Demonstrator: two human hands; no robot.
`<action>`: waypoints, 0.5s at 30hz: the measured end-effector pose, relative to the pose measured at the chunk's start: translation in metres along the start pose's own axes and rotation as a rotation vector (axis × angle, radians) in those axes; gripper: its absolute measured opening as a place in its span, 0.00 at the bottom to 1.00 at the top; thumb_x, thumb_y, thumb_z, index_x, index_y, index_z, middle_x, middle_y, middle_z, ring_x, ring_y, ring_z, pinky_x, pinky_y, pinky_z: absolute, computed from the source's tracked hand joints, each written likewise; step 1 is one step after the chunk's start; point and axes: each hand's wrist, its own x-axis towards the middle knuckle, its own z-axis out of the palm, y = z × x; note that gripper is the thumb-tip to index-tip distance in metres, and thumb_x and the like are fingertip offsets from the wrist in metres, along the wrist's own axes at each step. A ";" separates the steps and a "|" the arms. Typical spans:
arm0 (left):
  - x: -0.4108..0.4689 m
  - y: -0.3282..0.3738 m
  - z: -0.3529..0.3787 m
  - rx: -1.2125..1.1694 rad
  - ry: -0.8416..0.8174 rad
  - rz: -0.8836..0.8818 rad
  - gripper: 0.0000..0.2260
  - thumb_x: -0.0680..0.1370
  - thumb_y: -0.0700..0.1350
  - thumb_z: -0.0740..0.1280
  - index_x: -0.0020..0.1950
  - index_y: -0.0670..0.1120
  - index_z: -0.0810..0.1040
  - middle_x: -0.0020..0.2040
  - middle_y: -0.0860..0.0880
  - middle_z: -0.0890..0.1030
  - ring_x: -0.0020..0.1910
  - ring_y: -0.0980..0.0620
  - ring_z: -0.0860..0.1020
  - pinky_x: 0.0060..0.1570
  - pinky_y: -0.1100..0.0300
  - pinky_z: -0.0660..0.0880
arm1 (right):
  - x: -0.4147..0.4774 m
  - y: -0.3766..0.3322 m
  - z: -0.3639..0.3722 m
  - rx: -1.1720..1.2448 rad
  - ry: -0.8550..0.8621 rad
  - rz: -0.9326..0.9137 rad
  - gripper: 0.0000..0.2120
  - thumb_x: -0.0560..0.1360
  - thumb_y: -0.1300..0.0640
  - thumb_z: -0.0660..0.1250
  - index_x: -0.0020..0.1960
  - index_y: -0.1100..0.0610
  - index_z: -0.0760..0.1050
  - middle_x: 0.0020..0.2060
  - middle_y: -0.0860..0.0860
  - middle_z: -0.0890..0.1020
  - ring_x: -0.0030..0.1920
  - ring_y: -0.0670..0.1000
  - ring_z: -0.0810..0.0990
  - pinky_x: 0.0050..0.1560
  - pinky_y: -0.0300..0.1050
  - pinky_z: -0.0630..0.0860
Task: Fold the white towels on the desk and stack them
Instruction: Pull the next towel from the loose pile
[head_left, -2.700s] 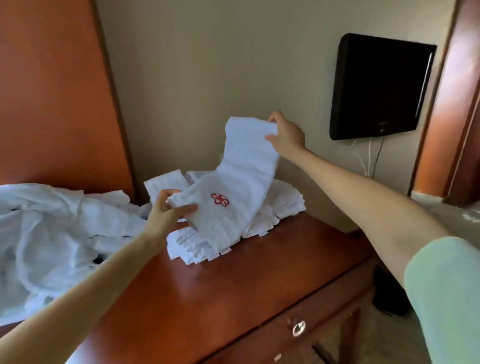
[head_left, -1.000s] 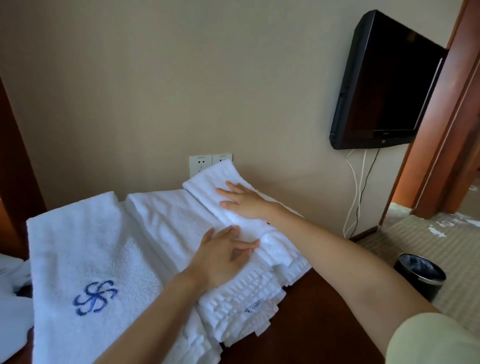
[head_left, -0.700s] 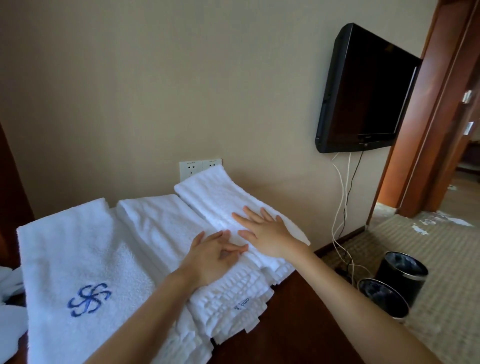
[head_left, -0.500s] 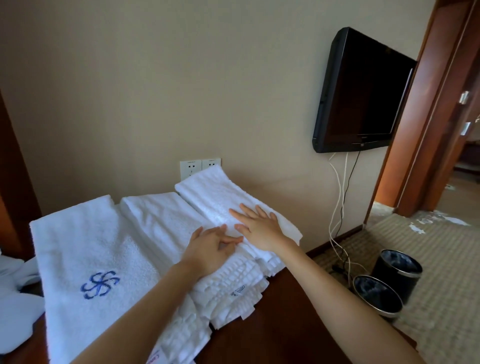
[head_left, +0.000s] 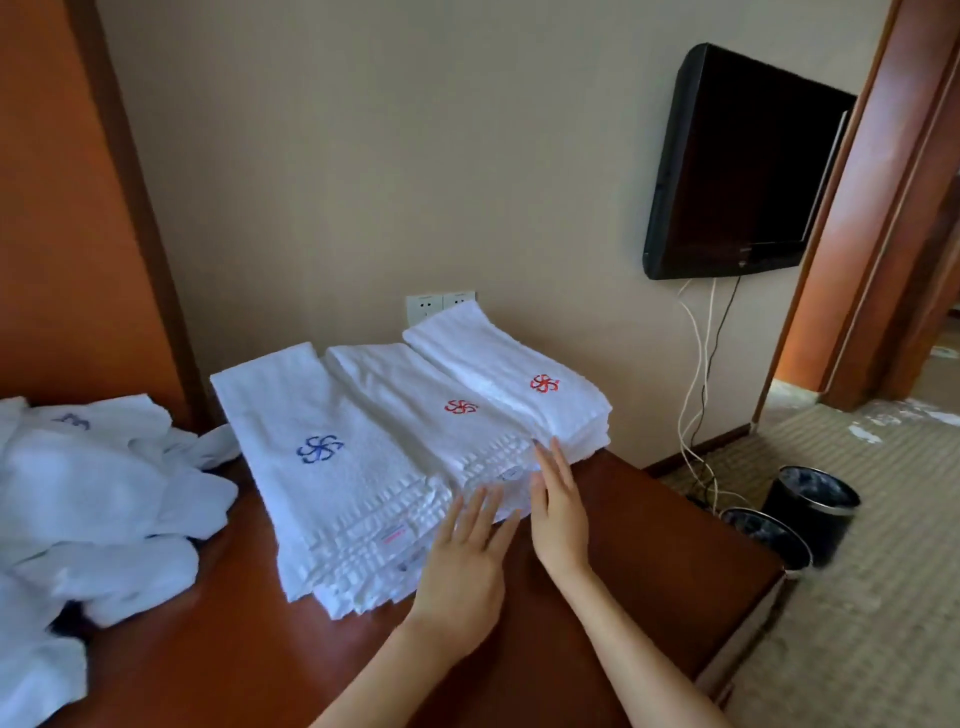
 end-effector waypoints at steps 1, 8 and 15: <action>-0.020 -0.003 0.001 -0.123 -0.004 0.028 0.26 0.73 0.47 0.68 0.72 0.52 0.71 0.75 0.46 0.64 0.75 0.49 0.61 0.75 0.54 0.55 | -0.010 -0.005 -0.001 0.017 0.016 0.049 0.18 0.82 0.59 0.57 0.72 0.54 0.69 0.73 0.47 0.68 0.72 0.44 0.65 0.66 0.36 0.65; -0.131 -0.059 -0.029 -0.445 0.254 -0.259 0.19 0.74 0.33 0.63 0.56 0.54 0.82 0.61 0.61 0.75 0.61 0.61 0.73 0.59 0.68 0.69 | -0.077 -0.067 0.012 0.043 -0.028 0.026 0.06 0.80 0.56 0.63 0.50 0.56 0.79 0.43 0.46 0.80 0.45 0.49 0.80 0.45 0.46 0.78; -0.222 -0.130 -0.071 -0.222 0.552 -0.797 0.14 0.73 0.32 0.65 0.51 0.48 0.82 0.52 0.52 0.78 0.52 0.49 0.75 0.46 0.58 0.71 | -0.168 -0.177 0.083 0.143 -0.443 -0.267 0.11 0.79 0.47 0.61 0.40 0.46 0.77 0.34 0.41 0.81 0.37 0.43 0.80 0.38 0.44 0.77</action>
